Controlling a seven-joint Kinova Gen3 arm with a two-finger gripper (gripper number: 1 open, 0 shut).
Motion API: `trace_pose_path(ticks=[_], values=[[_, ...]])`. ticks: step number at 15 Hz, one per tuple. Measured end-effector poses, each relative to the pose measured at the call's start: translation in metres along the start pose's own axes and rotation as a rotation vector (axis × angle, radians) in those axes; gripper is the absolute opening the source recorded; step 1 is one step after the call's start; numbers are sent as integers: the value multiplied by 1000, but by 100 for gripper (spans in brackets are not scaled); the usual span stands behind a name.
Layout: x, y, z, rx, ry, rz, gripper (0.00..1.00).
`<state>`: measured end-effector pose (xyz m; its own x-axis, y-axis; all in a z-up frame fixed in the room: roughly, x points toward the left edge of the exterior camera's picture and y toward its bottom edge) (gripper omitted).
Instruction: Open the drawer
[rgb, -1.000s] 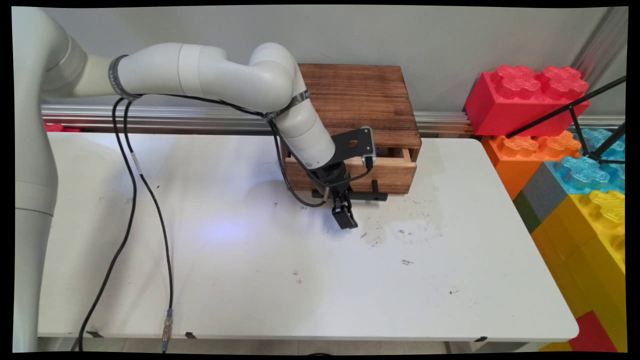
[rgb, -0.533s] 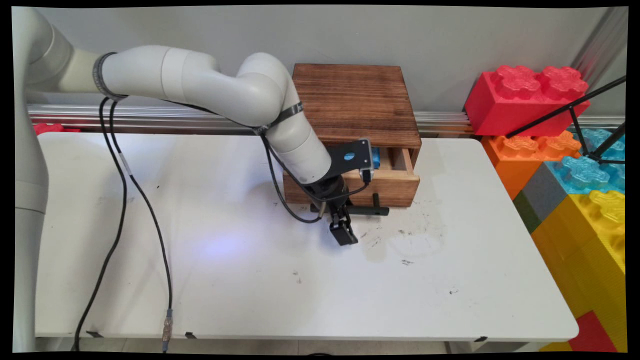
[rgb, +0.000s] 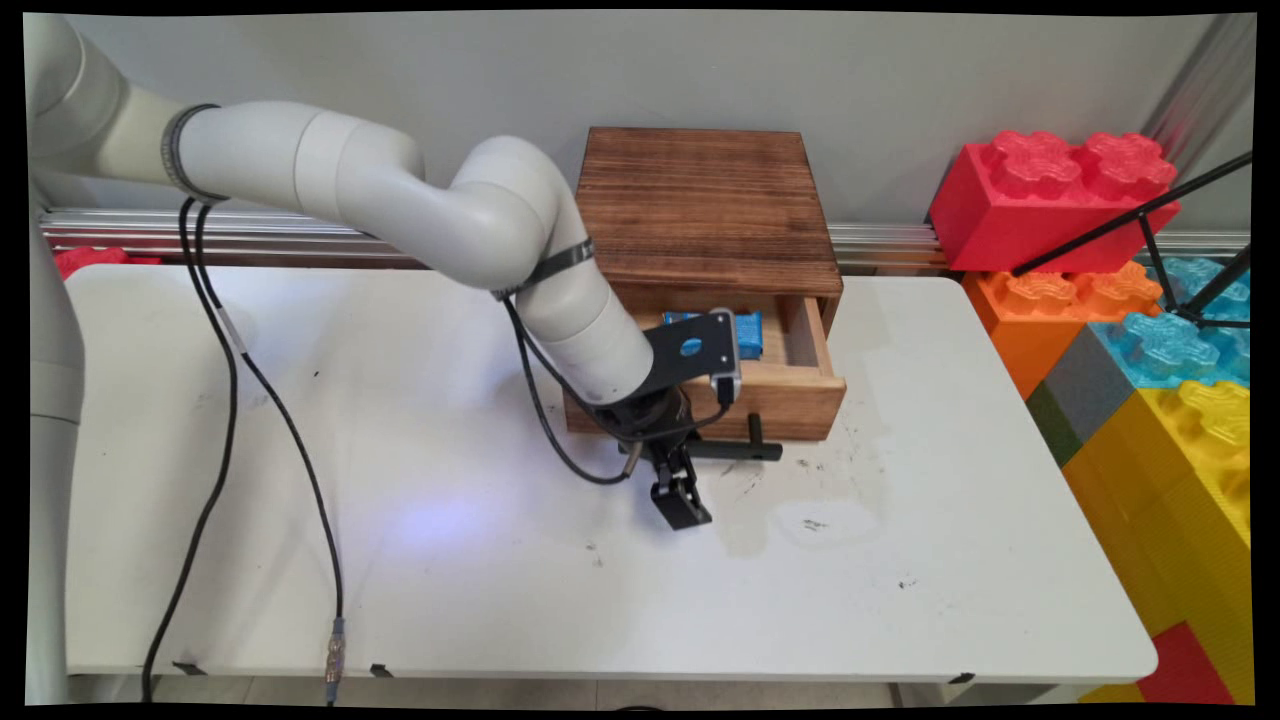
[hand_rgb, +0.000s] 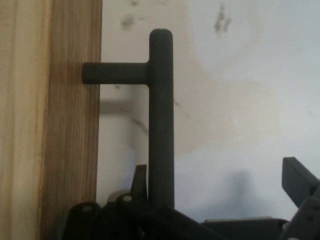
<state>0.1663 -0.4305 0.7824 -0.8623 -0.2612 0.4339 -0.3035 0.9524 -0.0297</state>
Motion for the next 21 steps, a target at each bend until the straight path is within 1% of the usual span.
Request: trace_pose_path(ticks=[7, 15, 21], values=[[-2, 35, 1, -19, 13, 5, 100], [-4, 65, 0, -37, 18, -6, 100], [-4, 91, -4, -64, 26, -9, 100]])
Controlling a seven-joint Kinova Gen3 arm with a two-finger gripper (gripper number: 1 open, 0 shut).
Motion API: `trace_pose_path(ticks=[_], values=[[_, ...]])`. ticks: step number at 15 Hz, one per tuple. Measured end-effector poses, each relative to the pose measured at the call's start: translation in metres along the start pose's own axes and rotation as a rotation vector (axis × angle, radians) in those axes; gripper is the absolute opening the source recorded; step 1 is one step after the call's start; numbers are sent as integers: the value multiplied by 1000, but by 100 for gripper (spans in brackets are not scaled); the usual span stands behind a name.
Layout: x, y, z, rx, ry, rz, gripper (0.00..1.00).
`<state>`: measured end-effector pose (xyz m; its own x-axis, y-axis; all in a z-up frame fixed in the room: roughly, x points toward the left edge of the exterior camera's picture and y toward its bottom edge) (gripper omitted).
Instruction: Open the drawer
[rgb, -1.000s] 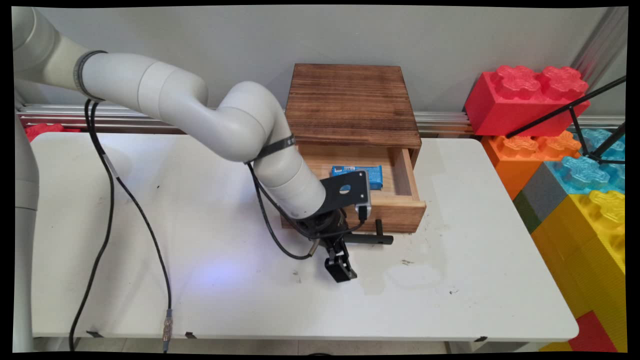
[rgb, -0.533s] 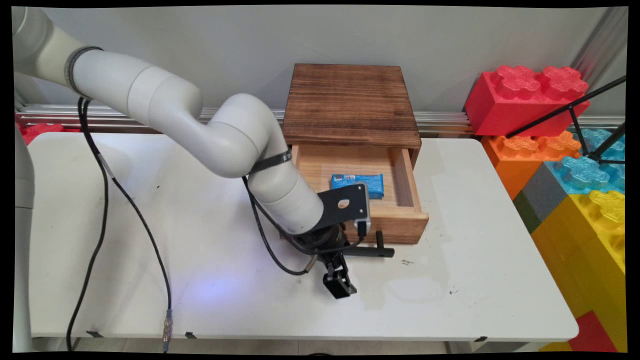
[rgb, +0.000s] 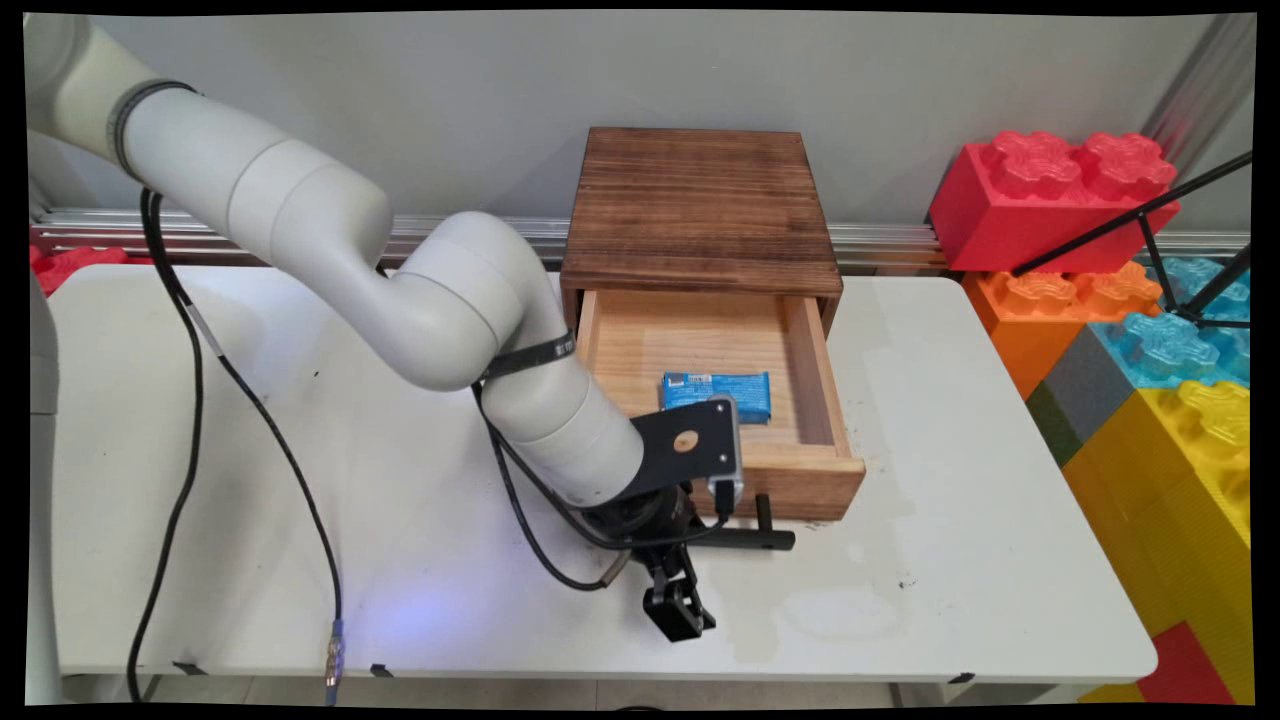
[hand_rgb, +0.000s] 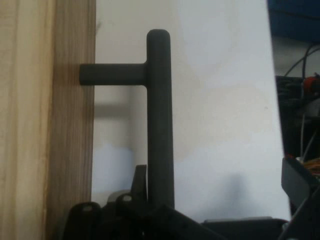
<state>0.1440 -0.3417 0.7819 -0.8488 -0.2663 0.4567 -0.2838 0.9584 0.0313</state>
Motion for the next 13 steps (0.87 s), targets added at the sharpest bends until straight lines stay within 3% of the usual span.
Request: trace_pose_path(ticks=[13], values=[[-4, 28, -9, -28, 11, 19, 100]])
